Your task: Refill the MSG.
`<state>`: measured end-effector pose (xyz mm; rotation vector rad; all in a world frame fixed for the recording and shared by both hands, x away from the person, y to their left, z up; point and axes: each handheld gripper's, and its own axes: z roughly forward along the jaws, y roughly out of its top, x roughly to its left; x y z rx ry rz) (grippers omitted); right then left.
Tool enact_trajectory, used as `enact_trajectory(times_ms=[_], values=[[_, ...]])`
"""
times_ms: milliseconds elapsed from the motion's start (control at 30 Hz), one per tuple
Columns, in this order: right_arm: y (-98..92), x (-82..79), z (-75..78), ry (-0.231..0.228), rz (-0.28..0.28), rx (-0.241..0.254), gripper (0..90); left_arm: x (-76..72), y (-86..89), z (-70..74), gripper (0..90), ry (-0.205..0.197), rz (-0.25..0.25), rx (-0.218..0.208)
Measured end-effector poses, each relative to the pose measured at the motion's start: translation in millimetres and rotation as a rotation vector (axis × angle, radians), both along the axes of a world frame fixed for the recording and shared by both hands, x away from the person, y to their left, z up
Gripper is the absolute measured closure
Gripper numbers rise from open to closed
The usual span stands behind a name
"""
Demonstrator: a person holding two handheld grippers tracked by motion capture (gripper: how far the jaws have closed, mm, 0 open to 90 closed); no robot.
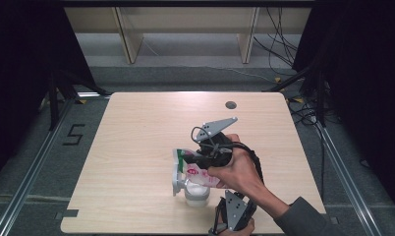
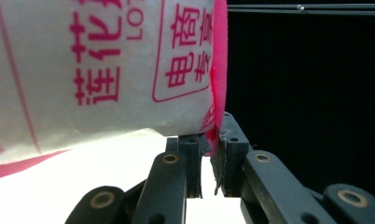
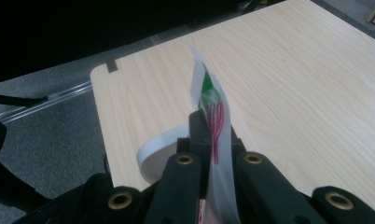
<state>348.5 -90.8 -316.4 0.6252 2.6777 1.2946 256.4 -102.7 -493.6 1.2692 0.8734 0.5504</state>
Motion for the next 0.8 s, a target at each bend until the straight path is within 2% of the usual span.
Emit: enact_trajectory(times_ms=[133,167,200,267,300,567,600,633,667,733,767,800], values=[[-0.3,-0.2,0.6,0.009,0.002,0.002,90.0,0.0,-0.1,0.3,81.7,-0.002,-0.004,-0.003],[-0.2,-0.3,0.6,0.010,0.001,0.001,90.0,-0.2,4.0,-0.1,81.7,0.004,-0.005,0.052],[-0.1,-0.2,0.5,0.010,0.003,0.002,90.0,0.0,0.0,0.3,81.7,-0.002,-0.005,-0.003],[0.0,-0.1,0.4,0.009,0.004,0.004,90.0,-0.2,0.1,0.3,81.7,-0.001,-0.003,-0.004],[0.0,0.1,0.5,0.007,0.007,0.005,90.0,-0.6,4.3,0.0,81.7,0.005,-0.005,0.055],[-4.2,-0.4,2.7,0.010,-0.002,0.019,90.0,-0.6,4.6,-0.6,81.7,0.009,0.005,0.068],[-5.1,-0.6,3.2,0.007,-0.005,0.020,90.0,-1.3,6.5,-0.6,81.7,0.017,-0.025,0.077],[-5.1,-1.1,2.2,0.006,-0.012,0.035,90.0,-1.3,6.4,-0.9,81.8,0.018,-0.030,0.073],[-6.9,-1.1,3.5,0.009,-0.005,0.023,90.0,-1.4,5.5,-1.2,81.8,0.016,-0.016,0.073],[-8.5,-0.5,3.6,-0.003,-0.001,0.039,90.0,-1.6,6.3,-1.5,81.8,0.017,-0.029,0.076],[-11.0,-1.4,5.3,0.008,-0.010,0.045,90.0,-1.4,5.2,-2.3,81.8,0.012,-0.009,0.069],[-13.3,-0.8,6.6,-0.005,-0.010,0.046,90.0,-1.6,5.8,-2.8,81.8,0.015,-0.013,0.074]])
